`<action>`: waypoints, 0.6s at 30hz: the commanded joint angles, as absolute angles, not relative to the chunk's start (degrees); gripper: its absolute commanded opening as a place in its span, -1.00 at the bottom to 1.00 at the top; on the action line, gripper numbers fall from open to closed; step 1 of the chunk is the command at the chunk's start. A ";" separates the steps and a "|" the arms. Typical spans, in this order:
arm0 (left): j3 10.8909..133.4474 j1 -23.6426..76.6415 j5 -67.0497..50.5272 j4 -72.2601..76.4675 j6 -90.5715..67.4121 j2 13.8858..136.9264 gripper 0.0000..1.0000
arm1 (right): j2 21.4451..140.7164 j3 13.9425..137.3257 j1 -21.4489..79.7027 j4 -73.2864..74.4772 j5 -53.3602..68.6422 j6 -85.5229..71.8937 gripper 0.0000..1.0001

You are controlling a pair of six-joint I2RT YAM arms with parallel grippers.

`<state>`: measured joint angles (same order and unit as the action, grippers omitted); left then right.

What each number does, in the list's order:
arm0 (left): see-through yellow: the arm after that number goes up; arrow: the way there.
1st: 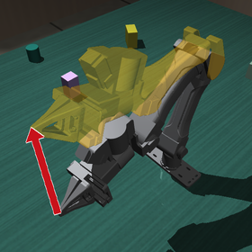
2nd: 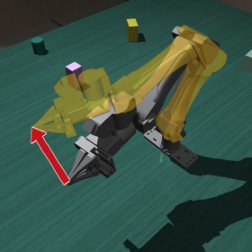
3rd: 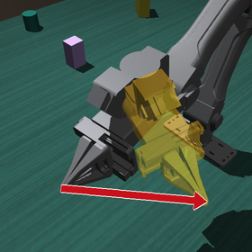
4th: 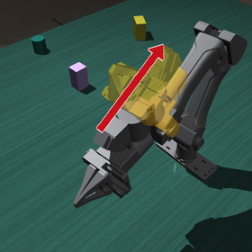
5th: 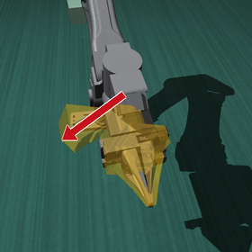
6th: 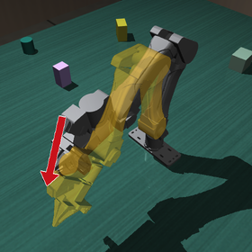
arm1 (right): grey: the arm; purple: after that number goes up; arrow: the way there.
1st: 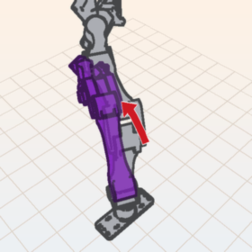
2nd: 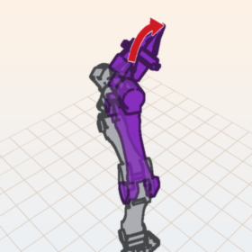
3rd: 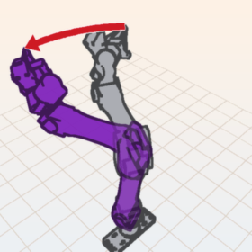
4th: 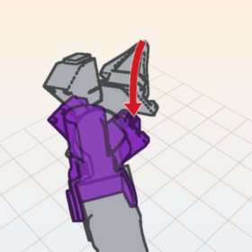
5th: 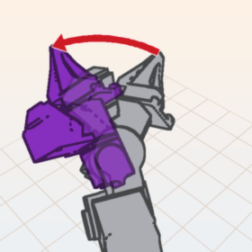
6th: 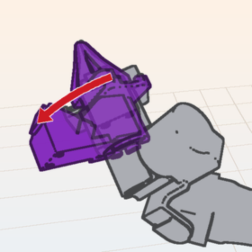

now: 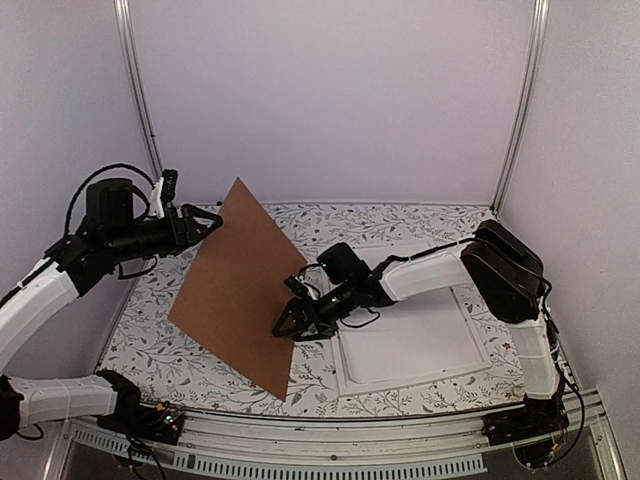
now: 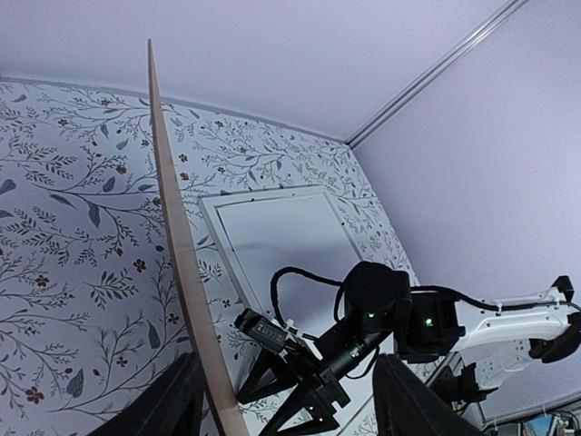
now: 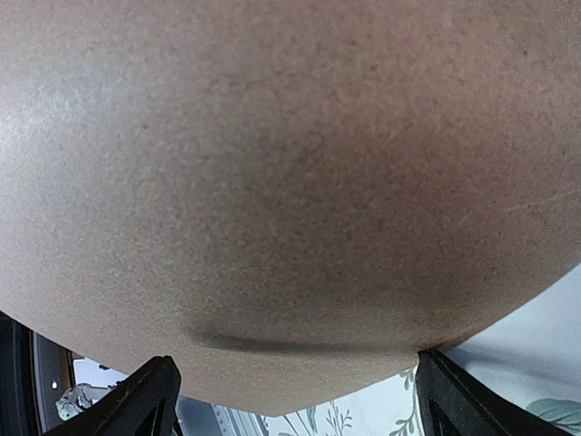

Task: Put the photo into the frame
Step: Pick up the backboard from the center of the board.

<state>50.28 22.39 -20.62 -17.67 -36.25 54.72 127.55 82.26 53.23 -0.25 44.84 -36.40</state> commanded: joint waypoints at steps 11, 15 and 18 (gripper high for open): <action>53.44 32.68 -11.99 -38.05 -38.41 58.35 0.30 | 125.64 81.83 51.92 1.68 44.70 -31.88 0.88; 52.96 33.76 -10.83 -36.46 -38.41 58.28 0.34 | 126.52 81.55 51.86 -2.09 48.30 -32.53 0.89; 52.00 33.84 -10.87 -34.11 -38.26 57.80 0.35 | 126.40 81.07 51.86 -3.21 48.91 -33.04 0.92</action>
<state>55.33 31.20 -6.94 -25.96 -36.67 55.99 126.74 81.82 52.31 1.89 47.46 -33.65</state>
